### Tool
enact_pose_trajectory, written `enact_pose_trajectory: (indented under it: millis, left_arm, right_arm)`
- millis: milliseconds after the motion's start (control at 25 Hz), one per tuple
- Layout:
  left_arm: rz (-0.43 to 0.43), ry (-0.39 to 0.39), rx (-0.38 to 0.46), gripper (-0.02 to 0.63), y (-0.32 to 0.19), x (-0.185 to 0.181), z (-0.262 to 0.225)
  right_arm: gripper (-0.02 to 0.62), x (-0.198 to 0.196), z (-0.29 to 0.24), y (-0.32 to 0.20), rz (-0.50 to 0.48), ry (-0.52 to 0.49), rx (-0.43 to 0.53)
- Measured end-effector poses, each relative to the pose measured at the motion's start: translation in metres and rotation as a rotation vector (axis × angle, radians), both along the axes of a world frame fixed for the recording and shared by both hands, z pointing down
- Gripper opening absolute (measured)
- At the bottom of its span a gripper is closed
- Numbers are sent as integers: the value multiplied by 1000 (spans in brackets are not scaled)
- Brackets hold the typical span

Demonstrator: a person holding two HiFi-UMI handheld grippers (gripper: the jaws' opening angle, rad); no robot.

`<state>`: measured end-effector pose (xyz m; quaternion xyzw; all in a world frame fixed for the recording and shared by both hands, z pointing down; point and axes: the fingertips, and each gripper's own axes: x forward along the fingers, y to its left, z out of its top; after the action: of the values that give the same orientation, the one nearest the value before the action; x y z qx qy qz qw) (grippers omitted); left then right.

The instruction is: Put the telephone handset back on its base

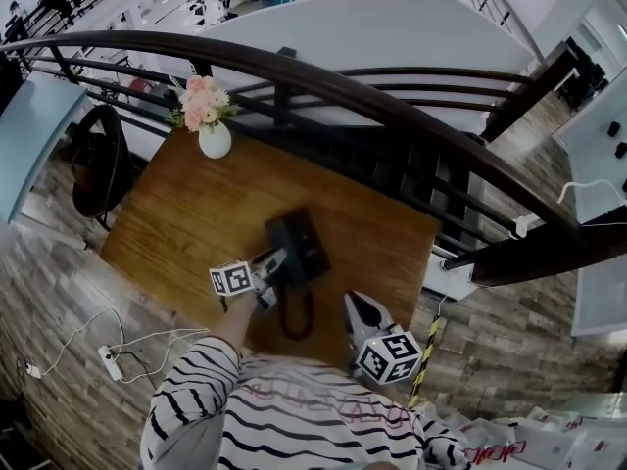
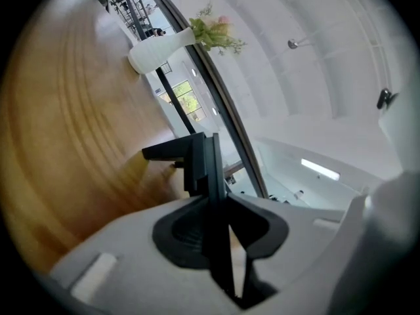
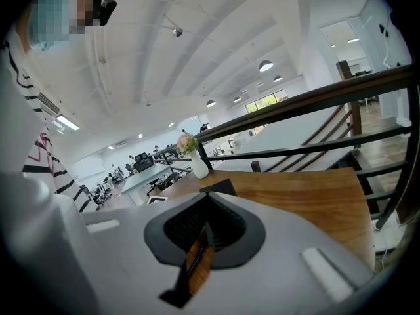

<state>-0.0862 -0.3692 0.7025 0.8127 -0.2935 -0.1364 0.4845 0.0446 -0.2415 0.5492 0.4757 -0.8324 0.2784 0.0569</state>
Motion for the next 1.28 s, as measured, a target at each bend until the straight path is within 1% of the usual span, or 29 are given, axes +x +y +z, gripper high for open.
enact_pose_trajectory:
  millis: [240,320,360,400,600,920,1080,1280]
  left_arm:
    - [-25,-35,-4,89,1,2,-1]
    - [-31,-65,-11,89,2,2,1]
    - [-38,-86,-15,94,4,0,2]
    - [-47,-101,-19,116,5,-2,4]
    - [-77,-98,-33,123,6,-11,5]
    - [-72,-160,-29,178,19,-15,7]
    - [-72,-180,5,186,28,-18,-7]
    - [-82,-222,99,184,41,-23,-39]
  right_arm:
    - [2,2,-2,2,-8,-5,4]
    - [2,4,-3,3,-9,-6,7]
    - [2,4,-3,4,-10,-6,9]
    - [2,4,-3,4,-11,-7,9]
    - [2,4,-2,4,-23,-11,11]
    - [2,2,-5,8,-43,-18,20]
    - [2,0,-6,12,-59,-20,26]
    - [2,-6,-6,19,-98,-23,34]
